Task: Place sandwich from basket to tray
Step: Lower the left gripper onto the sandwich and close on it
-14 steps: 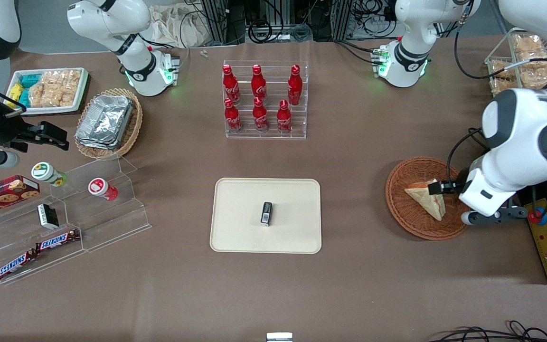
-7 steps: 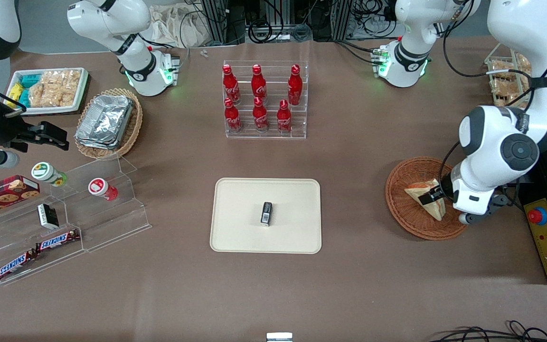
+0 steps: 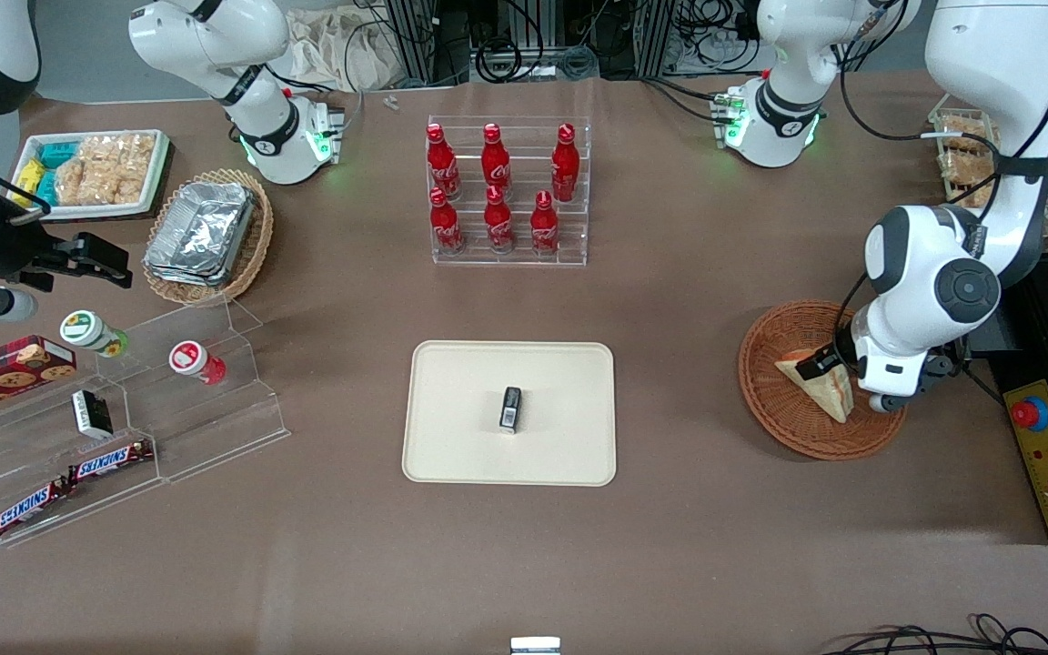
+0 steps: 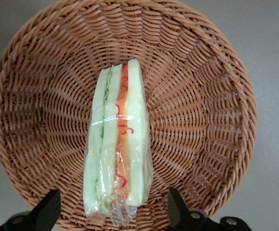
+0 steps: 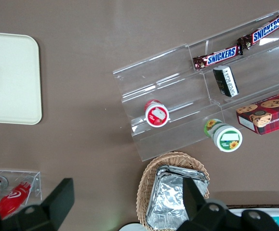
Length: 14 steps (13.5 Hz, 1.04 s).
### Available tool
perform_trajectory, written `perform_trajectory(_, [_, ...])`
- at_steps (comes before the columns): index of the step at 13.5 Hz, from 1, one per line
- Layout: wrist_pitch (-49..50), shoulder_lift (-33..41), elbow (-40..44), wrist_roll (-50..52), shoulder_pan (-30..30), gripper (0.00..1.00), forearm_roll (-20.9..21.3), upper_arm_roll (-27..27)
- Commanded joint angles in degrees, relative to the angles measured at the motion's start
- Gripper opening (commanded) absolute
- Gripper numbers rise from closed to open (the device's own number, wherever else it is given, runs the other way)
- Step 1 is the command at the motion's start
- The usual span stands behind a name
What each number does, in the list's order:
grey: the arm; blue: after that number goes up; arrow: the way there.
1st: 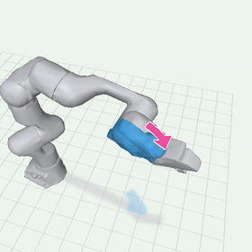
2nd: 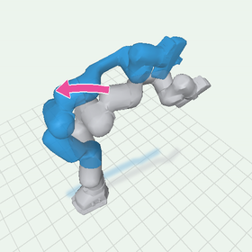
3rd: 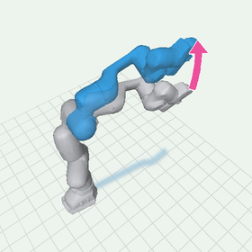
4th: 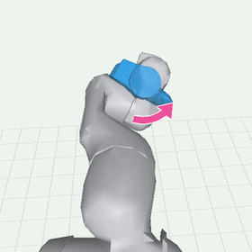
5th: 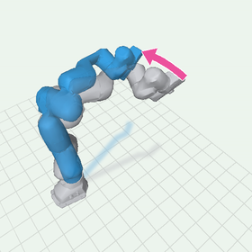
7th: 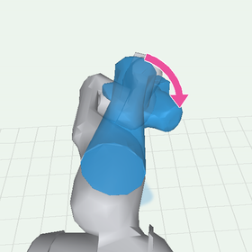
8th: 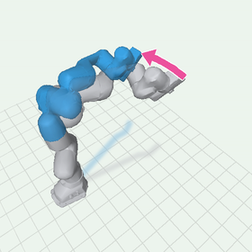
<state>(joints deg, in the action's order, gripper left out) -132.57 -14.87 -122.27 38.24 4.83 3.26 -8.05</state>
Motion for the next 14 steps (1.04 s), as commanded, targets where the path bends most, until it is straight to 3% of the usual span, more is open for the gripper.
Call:
perform_trajectory(1, [-2.5,-0.2,-1.9,2.4,0.1,1.0,0.6,0.1])
perform_trajectory(4, [-6.9,-3.0,-1.6,7.2,0.0,0.99,0.6,0.1])
perform_trajectory(5, [-6.9,-3.1,-1.3,7.5,0.0,0.86,0.5,0.1])
perform_trajectory(6, [-7.0,-3.1,-1.3,8.2,0.0,0.63,0.5,0.1])
perform_trajectory(8, [-7.0,-3.1,-1.1,8.9,-0.1,0.06,0.6,0.1])
perform_trajectory(9, [-7.2,-3.1,-1.0,8.9,-0.2,0.0,0.6,0.1])
perform_trajectory(12, [-6.1,-2.2,0.8,8.6,0.0,0.0,0.7,0.0])
perform_trajectory(14, [0.1,-2.2,5.0,8.2,-0.1,0.0,0.6,-0.3])
